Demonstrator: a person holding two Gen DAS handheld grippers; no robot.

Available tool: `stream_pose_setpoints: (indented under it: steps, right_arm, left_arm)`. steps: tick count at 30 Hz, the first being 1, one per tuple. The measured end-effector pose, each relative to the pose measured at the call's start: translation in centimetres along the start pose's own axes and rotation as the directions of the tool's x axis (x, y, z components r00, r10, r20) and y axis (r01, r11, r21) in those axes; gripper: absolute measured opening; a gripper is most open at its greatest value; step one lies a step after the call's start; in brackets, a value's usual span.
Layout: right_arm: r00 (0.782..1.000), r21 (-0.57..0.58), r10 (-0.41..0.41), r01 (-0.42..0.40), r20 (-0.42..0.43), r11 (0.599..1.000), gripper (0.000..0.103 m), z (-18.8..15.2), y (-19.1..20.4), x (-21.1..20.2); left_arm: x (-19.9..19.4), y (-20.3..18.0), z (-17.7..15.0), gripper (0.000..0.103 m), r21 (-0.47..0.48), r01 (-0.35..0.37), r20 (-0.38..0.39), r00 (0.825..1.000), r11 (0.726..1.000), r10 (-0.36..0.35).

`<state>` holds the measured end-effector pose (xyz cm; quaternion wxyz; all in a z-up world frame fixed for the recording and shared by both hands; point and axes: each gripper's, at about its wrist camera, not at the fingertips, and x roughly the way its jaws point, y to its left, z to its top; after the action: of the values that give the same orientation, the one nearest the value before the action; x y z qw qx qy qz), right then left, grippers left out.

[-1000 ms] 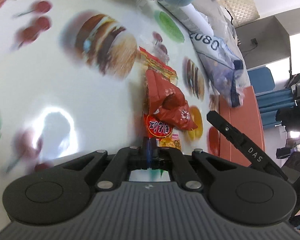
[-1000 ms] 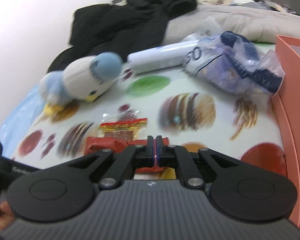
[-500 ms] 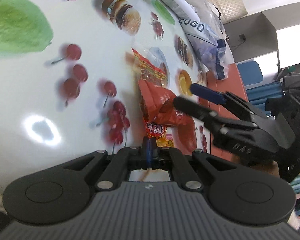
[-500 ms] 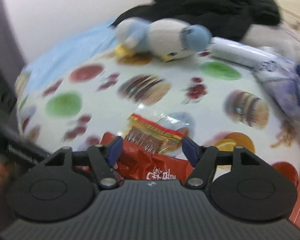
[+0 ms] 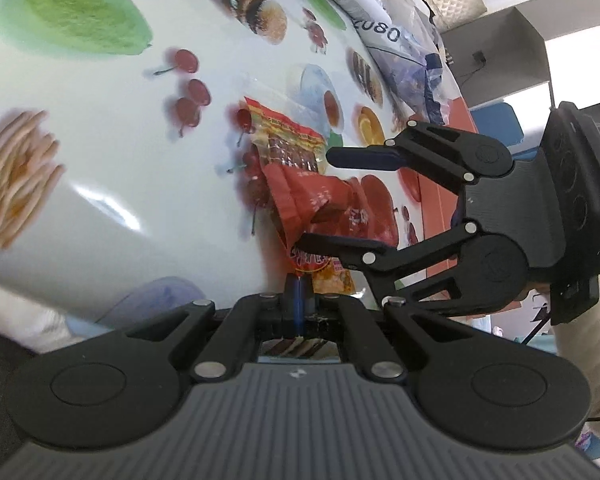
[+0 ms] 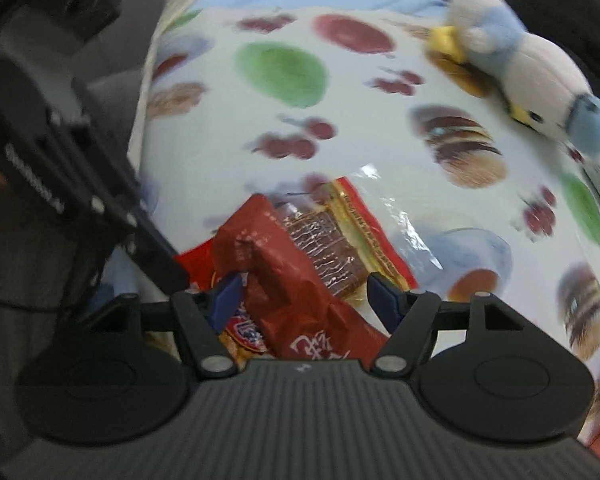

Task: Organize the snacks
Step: 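Lift the red spicy strip packet with the left gripper while the right lifts the red foil packet, then lift the jerky packet with the left gripper while the right holds the red foil packet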

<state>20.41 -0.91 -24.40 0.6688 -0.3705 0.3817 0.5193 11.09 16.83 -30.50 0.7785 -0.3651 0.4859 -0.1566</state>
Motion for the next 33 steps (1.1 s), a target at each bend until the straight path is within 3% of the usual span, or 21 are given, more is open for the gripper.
stream_pose_setpoints:
  steps: [2, 4, 10, 12, 15, 17, 19, 20, 22, 25, 26, 28, 30, 33]
  right_arm:
    - [1.000, -0.002, -0.001, 0.001, 0.001, 1.000, 0.066, 0.3, 0.4, 0.1]
    - [1.000, 0.032, 0.017, -0.017, 0.006, 0.999, 0.046, 0.4, 0.5, -0.2]
    - [0.998, 0.174, -0.053, 0.048, 0.025, 0.984, 0.044, -0.7, 0.5, -1.6]
    - [0.995, 0.264, -0.099, 0.088, 0.028, 0.961, 0.043, -1.4, -0.1, -2.4]
    - [0.983, 0.432, -0.182, 0.156, 0.021, 0.888, 0.037, -3.1, -1.0, -3.8]
    - [0.972, 0.533, -0.235, 0.202, -0.005, 0.822, 0.035, -4.4, -1.5, -4.6]
    - [0.958, 0.612, -0.287, 0.236, -0.015, 0.755, 0.034, -6.0, -1.8, -5.4]
    - [0.952, 0.644, -0.304, 0.247, -0.023, 0.724, 0.033, -6.7, -1.9, -5.5]
    - [0.943, 0.700, -0.330, 0.261, -0.037, 0.665, 0.030, -8.1, -2.1, -5.6]
    - [0.933, 0.756, -0.359, 0.264, -0.041, 0.599, 0.032, -9.7, -2.4, -5.4]
    - [0.930, 0.765, -0.367, 0.258, -0.031, 0.590, 0.033, -10.0, -2.4, -5.4]
    - [0.934, 0.773, -0.358, 0.229, -0.002, 0.592, 0.054, -10.6, -2.4, -5.4]
    - [0.935, 0.771, -0.354, 0.207, 0.024, 0.601, 0.068, -10.8, -2.5, -5.4]
    - [0.936, 0.747, -0.344, 0.181, 0.068, 0.640, 0.069, -11.1, -2.7, -5.3]
  left_arm:
    - [-0.5, 0.2, -0.2, 0.000, -0.011, -0.001, 0.008, 1.000, 1.000, 0.001]
    - [-0.9, 0.4, -0.4, 0.000, -0.026, 0.004, 0.016, 1.000, 1.000, -0.004]
    - [-1.5, 0.0, -0.5, 0.000, -0.032, -0.030, 0.028, 0.999, 0.999, 0.031]
    - [-1.5, -0.1, -0.5, 0.000, -0.039, -0.044, 0.022, 0.999, 0.998, 0.045]
    - [-1.3, -0.8, -0.3, 0.001, -0.012, -0.104, 0.003, 0.995, 0.995, 0.104]
    - [-1.4, -1.4, -0.2, 0.009, -0.002, -0.130, 0.004, 0.992, 0.992, 0.130]
    - [-1.4, -2.1, 0.0, 0.035, 0.014, -0.176, 0.007, 0.984, 0.984, 0.176]
    - [-1.5, -2.5, 0.0, 0.043, 0.024, -0.189, 0.019, 0.982, 0.982, 0.189]
    - [-1.6, -3.3, 0.2, 0.076, 0.033, -0.215, 0.045, 0.976, 0.976, 0.213]
    - [-1.6, -4.9, 0.5, 0.085, 0.074, -0.297, 0.114, 0.951, 0.952, 0.287]
    - [-1.4, -5.4, 0.7, 0.087, 0.088, -0.321, 0.133, 0.942, 0.943, 0.309]
    - [-0.8, -6.1, 1.2, 0.093, 0.094, -0.362, 0.157, 0.925, 0.927, 0.345]
    - [0.2, -6.7, 1.8, 0.093, 0.109, -0.375, 0.154, 0.921, 0.921, 0.357]
    - [2.0, -8.0, 2.5, 0.093, 0.169, -0.407, 0.161, 0.910, 0.898, 0.382]
